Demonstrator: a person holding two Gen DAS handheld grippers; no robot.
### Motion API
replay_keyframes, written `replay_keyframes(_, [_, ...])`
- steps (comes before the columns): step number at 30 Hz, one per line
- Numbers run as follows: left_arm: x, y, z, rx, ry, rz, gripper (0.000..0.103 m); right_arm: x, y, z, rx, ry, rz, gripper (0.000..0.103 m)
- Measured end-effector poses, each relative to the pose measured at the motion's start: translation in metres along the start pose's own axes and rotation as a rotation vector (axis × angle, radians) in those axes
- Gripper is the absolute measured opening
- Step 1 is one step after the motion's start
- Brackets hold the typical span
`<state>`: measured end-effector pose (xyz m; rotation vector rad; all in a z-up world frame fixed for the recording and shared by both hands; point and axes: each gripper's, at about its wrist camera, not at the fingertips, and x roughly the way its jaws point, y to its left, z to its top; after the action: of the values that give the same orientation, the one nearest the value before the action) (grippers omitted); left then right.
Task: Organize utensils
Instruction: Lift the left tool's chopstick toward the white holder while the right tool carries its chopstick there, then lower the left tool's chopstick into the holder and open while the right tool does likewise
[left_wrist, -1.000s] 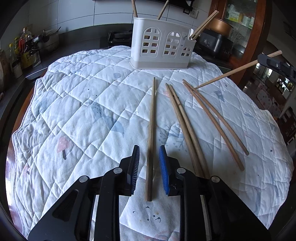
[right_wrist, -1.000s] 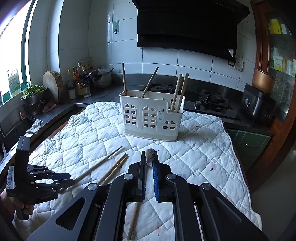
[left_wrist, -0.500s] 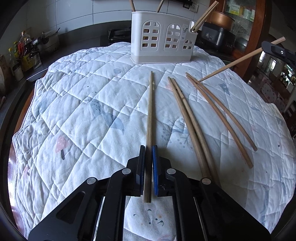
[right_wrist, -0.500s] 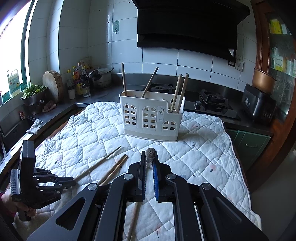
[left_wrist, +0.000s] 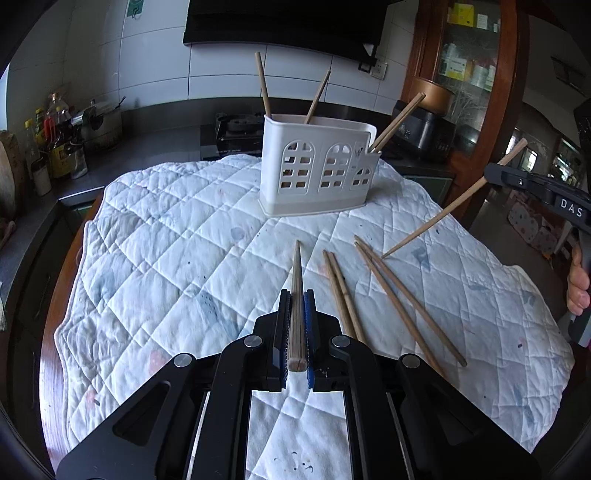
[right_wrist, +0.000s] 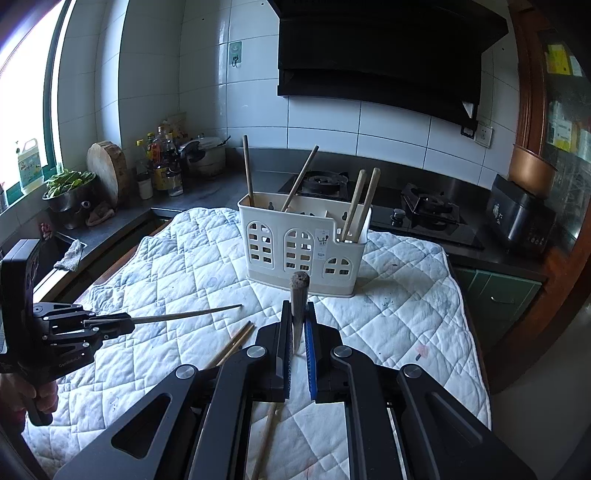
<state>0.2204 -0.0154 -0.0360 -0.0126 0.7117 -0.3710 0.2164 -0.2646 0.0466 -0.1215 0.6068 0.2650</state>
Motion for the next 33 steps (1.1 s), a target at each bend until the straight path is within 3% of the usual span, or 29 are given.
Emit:
replay_keyframes(11, [-0.015, -0.003, 0.055, 0.038, -0.048, -0.021, 0.006, -0.009, -0.015, 0.075, -0.025, -0.049, 0.008, 0.007])
replay_keyframes(21, [-0.035, -0.012, 0.136, 0.087, -0.118, -0.041, 0.006, -0.004, -0.034, 0.154, -0.009, -0.092, -0.03, 0.007])
replay_keyframes(27, [-0.052, -0.021, 0.194, 0.116, -0.235, -0.019, 0.006, 0.021, -0.043, 0.172, -0.025, -0.055, -0.075, 0.007])
replay_keyframes(33, [-0.028, -0.02, 0.231, 0.098, -0.249, 0.021, 0.006, 0.05, -0.055, 0.173, -0.023, -0.005, -0.093, 0.007])
